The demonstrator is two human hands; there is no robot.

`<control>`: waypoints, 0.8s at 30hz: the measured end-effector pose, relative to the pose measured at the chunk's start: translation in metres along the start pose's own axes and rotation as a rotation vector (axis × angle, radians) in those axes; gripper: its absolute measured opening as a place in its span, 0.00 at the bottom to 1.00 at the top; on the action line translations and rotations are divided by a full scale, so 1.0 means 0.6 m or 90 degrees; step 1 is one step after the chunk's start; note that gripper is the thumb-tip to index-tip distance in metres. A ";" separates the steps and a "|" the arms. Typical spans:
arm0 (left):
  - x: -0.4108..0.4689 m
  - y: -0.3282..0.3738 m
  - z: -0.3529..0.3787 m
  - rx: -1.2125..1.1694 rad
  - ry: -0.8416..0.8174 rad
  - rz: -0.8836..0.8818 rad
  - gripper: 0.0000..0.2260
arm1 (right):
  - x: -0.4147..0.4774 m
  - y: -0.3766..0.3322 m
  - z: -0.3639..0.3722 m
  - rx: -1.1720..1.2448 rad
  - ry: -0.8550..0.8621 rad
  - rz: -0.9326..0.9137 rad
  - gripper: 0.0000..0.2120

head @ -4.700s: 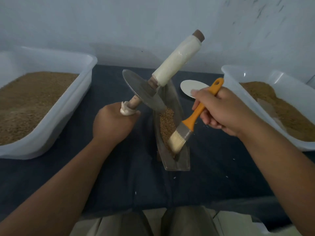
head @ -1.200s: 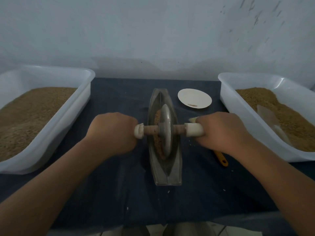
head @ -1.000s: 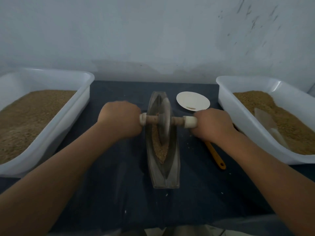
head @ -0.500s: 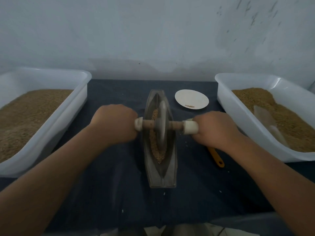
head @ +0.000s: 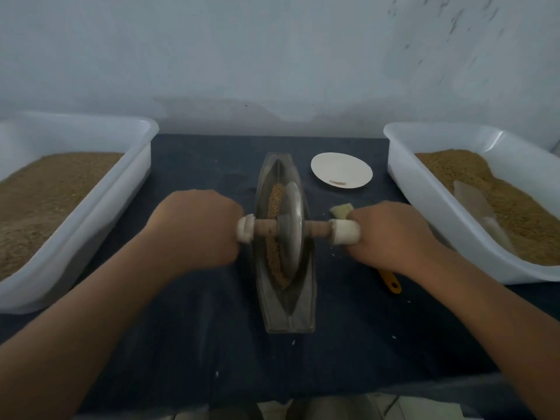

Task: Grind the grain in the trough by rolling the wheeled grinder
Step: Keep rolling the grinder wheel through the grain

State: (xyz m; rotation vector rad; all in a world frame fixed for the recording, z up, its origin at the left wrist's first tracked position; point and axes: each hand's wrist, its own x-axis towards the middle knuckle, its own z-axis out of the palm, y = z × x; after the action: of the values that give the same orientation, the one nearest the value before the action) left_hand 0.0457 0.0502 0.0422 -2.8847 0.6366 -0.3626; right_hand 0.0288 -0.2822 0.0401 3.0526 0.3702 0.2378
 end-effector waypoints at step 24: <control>0.101 -0.016 0.012 -0.099 -0.070 -0.165 0.10 | 0.124 -0.023 -0.029 -0.055 0.049 0.049 0.10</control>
State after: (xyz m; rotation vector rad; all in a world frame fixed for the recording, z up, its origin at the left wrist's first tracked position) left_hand 0.1048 0.0336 0.0494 -3.1174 0.2837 -0.1921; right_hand 0.0940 -0.2501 0.0671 2.9817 0.2405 0.3661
